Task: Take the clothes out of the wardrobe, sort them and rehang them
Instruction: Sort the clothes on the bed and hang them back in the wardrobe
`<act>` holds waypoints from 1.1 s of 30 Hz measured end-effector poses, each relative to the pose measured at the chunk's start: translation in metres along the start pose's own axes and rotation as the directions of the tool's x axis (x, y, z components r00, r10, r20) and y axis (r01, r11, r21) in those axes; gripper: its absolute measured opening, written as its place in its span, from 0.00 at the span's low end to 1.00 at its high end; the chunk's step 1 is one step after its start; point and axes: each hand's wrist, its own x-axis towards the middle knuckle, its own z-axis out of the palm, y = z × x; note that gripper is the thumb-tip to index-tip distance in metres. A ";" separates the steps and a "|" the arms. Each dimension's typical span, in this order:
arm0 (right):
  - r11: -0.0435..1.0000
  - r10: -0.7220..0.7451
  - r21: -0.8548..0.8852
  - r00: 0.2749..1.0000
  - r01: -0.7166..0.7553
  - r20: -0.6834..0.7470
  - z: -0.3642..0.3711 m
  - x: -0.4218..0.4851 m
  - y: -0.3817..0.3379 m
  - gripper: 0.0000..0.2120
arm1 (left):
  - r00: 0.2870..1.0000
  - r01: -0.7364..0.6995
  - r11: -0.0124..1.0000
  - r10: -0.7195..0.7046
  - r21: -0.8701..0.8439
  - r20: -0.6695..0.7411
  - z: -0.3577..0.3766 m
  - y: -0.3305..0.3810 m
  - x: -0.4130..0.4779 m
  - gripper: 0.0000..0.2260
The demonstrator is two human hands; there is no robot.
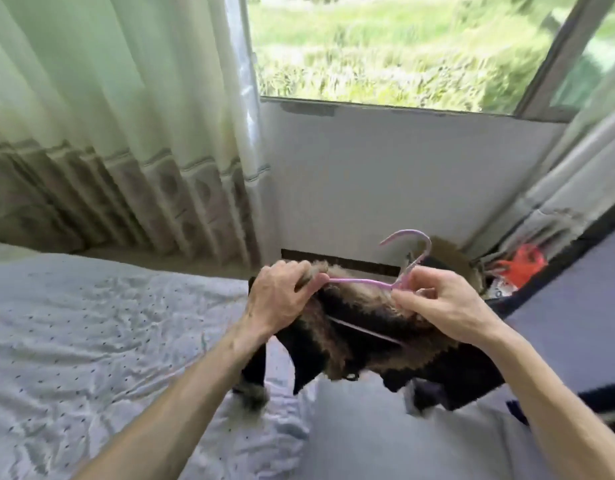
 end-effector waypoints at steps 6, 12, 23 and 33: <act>0.997 -0.025 -0.077 0.945 0.000 -0.327 -0.073 -0.069 0.052 0.08 | 0.970 -0.228 0.973 0.231 -0.042 0.075 0.049 0.122 0.027 0.25; 0.998 -0.021 -0.060 0.832 -0.015 -0.554 -0.132 -0.132 0.076 0.08 | 0.860 -0.494 0.866 0.500 -0.079 0.103 0.076 0.249 0.046 0.14; 0.888 0.337 0.095 0.498 -0.450 -0.799 -0.176 -0.297 0.142 0.05 | 0.612 -0.390 0.678 0.696 -0.623 0.375 0.155 0.377 0.057 0.06; 0.528 0.600 0.183 0.211 -0.829 -0.772 -0.102 -0.399 0.169 0.12 | 0.280 -0.416 0.565 0.825 -0.712 0.492 0.219 0.454 0.045 0.08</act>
